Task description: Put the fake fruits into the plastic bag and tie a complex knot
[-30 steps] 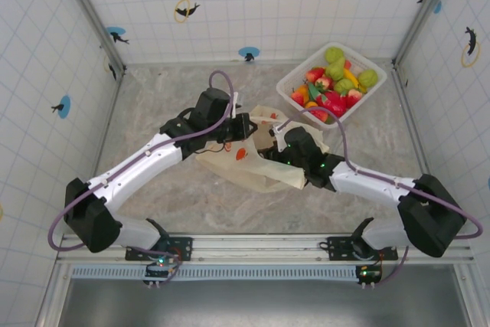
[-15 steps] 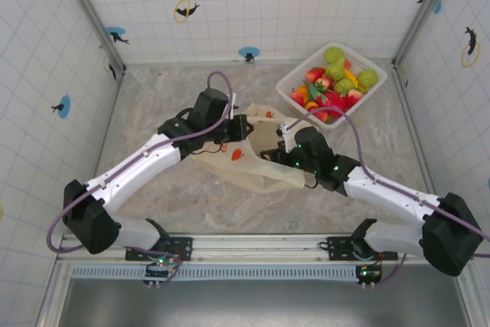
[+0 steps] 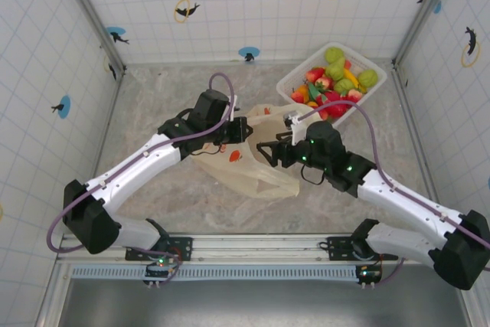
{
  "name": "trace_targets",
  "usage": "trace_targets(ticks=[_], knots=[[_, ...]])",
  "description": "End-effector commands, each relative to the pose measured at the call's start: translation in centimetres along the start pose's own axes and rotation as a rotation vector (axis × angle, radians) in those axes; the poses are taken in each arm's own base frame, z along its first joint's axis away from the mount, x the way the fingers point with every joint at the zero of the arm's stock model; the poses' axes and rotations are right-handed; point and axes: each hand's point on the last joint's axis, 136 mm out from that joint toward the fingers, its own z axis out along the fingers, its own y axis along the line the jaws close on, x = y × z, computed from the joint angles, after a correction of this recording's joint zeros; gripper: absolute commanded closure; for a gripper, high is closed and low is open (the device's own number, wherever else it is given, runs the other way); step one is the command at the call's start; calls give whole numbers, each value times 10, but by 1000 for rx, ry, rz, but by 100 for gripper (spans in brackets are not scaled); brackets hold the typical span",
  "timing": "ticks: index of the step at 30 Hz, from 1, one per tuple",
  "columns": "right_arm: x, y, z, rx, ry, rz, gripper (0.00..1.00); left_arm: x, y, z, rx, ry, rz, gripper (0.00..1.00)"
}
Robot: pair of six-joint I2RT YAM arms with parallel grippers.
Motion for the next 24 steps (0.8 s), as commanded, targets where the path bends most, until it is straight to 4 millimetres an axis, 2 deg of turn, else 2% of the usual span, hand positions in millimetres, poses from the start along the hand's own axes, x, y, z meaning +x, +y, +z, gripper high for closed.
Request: trace_targets(ticks=[1,6,11,15,18,20,21,24], knots=[[-17,24,3,-107,-32,58,14,-2,1,-1,-2,1,17,100],[-14,47,8,-199,-31,98,11,-4,2,2,-8,-3,12,100],[8,61,12,-239,37,123,10,-9,4,5,-25,-21,6,100],[19,65,5,-229,48,120,10,-11,9,8,-48,-27,1,100],[23,61,-2,-190,51,111,10,-12,11,10,-51,-28,-2,100],[18,52,-10,-129,32,75,10,-11,13,12,-58,-25,-3,100],[13,50,-15,-110,18,59,10,-21,5,7,-46,-48,5,100],[-13,46,-34,-69,-35,22,9,-22,7,7,-59,-46,11,100]])
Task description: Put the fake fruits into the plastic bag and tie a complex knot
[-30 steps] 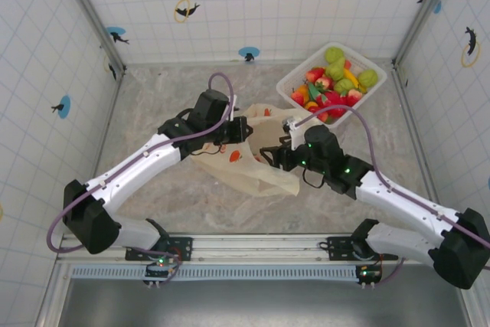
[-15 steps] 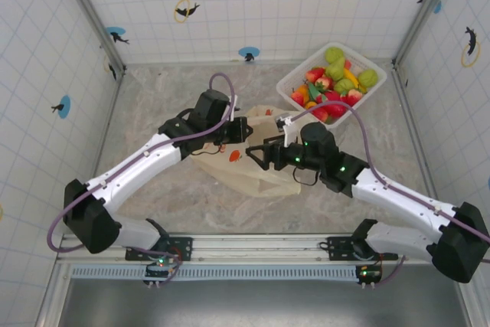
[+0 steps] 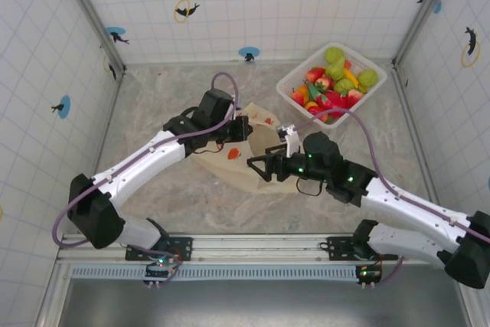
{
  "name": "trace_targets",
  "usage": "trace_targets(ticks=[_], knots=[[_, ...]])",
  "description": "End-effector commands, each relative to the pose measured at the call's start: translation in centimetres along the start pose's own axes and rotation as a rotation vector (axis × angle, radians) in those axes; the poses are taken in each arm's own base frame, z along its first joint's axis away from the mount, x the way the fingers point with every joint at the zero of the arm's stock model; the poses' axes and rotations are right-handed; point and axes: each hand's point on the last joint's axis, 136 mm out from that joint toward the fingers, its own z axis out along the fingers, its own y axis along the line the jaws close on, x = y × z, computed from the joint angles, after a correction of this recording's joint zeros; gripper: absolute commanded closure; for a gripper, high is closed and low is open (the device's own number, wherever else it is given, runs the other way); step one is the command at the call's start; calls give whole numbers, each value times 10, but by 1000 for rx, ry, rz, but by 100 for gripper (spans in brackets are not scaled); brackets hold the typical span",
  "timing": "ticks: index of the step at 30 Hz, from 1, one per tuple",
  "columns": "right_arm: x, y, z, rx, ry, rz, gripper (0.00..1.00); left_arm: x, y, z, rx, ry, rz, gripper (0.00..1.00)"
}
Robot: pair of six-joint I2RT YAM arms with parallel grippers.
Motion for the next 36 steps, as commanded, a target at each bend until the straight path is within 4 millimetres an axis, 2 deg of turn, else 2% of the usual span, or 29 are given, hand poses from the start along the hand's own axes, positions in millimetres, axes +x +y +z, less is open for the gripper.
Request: trace_targets(ticks=[1,5,9,12,17,26,30,32,36], knots=[[-40,0,-28,67,-90,-59,9,-16,-2,-6,-14,-41,23,100],[-68,-17,-53,171,-112,-77,10,-17,1,-10,-39,-40,33,100],[-94,-50,-73,292,-155,-48,12,-18,5,-15,-66,-52,39,100],[-107,-88,-82,415,-153,-17,13,-19,9,-19,-92,-51,41,100],[-117,-165,-89,662,-88,15,14,-20,15,-24,-122,-59,40,100],[-158,-295,-86,822,-166,180,14,-21,12,-23,-114,-52,57,100],[-174,-340,-85,877,-172,226,14,-23,10,-25,-110,-55,67,100],[-175,-359,-83,910,-137,239,14,-23,10,-25,-108,-55,69,100],[-168,-385,-89,997,-53,249,13,-22,10,-24,-106,-49,72,100]])
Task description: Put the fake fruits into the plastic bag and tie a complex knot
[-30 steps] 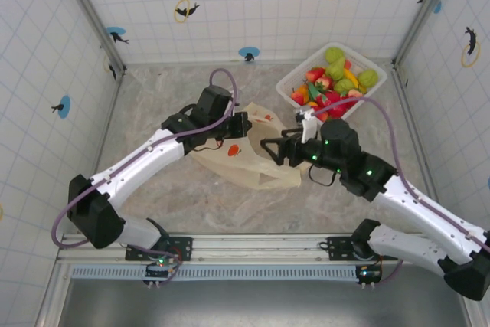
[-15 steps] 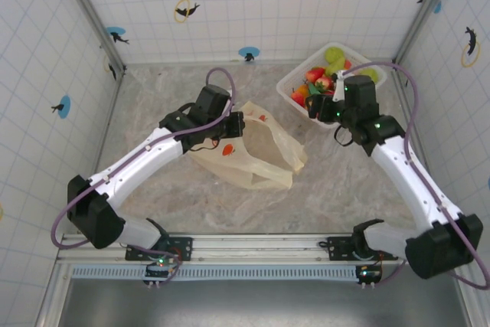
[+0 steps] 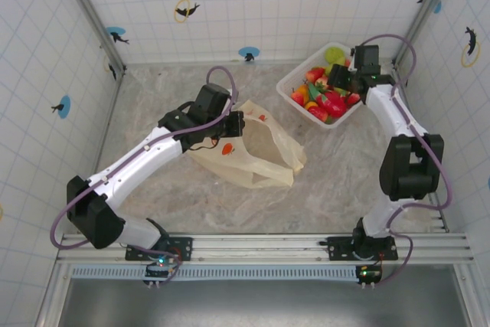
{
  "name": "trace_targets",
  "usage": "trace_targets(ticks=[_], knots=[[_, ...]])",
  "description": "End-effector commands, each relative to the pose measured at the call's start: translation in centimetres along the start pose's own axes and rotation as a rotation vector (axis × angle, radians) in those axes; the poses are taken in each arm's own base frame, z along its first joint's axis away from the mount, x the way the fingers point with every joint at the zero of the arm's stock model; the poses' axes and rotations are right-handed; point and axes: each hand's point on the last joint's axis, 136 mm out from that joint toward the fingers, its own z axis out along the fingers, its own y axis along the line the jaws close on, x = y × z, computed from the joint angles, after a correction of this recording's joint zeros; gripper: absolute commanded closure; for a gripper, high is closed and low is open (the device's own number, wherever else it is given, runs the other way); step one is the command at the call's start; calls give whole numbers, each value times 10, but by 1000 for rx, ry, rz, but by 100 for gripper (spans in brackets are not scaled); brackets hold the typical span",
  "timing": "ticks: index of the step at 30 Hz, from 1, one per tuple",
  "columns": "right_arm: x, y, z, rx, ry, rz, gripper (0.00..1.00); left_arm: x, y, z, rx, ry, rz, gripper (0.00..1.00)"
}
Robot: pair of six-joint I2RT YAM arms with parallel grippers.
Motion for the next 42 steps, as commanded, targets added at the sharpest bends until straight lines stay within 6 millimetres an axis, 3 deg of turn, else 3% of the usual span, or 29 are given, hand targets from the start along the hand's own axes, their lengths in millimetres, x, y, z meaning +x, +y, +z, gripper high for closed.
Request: trace_targets(ticks=[1,10,17,28,33,37,42], knots=[[-10,-16,3,74,16,-26,13,-7,-2,-7,3,-13,24,100],[2,-54,27,198,121,-70,13,-6,-1,-7,-2,-13,29,100],[3,-58,48,197,170,-93,13,-5,-1,-6,-4,-4,28,100],[31,-63,65,201,258,-55,14,-6,0,-6,-10,-4,35,100],[46,-50,71,143,308,-46,14,-6,0,-6,-10,-3,37,100],[43,-10,69,-4,288,-67,15,-7,0,-6,-11,-5,40,100],[27,28,57,-106,223,-96,16,-7,-1,-7,-10,-6,41,100]])
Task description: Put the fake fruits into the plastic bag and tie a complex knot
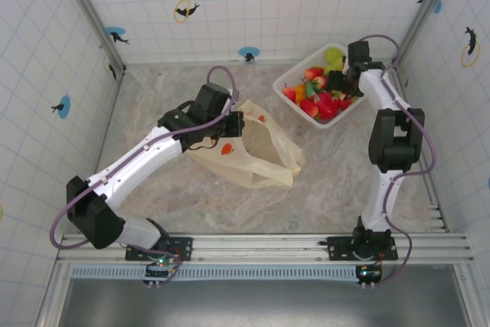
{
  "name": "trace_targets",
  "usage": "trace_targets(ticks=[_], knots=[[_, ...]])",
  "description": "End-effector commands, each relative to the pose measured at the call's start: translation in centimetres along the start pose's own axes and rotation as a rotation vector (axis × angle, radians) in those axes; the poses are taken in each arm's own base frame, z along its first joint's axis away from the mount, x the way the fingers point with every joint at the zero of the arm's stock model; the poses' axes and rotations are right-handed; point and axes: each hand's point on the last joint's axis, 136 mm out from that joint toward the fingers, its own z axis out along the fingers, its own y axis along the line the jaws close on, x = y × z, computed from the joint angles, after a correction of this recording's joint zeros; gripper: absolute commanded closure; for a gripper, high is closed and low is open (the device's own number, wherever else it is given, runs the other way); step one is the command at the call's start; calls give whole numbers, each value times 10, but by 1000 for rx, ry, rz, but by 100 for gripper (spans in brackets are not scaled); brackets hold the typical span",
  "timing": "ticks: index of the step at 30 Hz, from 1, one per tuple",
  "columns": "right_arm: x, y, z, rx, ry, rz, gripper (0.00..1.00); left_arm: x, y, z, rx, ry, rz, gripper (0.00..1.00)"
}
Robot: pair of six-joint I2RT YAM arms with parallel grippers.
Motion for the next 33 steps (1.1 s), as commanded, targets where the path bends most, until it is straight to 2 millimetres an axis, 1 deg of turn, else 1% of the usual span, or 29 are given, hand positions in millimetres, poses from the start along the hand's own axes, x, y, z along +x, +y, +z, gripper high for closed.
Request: trace_targets(ticks=[1,3,4,7,10,12,18,21,27,33], knots=[[-13,44,-21,-141,-48,-35,16,-7,0,-5,-6,-12,23,100],[-15,44,-26,-132,-57,-41,16,-6,0,-5,-8,-12,23,100],[-15,40,-29,-108,-58,-46,15,-6,0,-5,-8,-12,24,100],[-16,20,-38,-2,-63,-70,15,-5,1,-5,-9,-10,24,100],[-15,4,-44,46,-50,-77,15,-5,1,-6,-10,-11,25,100],[-11,-3,-47,61,-29,-89,16,-5,1,-5,-11,-11,24,100],[4,-13,-49,79,59,-186,23,-3,3,-4,-16,-7,20,100],[6,-15,-46,75,86,-209,25,-4,3,-5,-15,-8,19,100],[7,-8,-33,43,103,-228,27,-4,3,-5,-18,-6,15,100],[12,-6,-24,35,129,-228,33,-2,5,-6,-24,-5,12,100]])
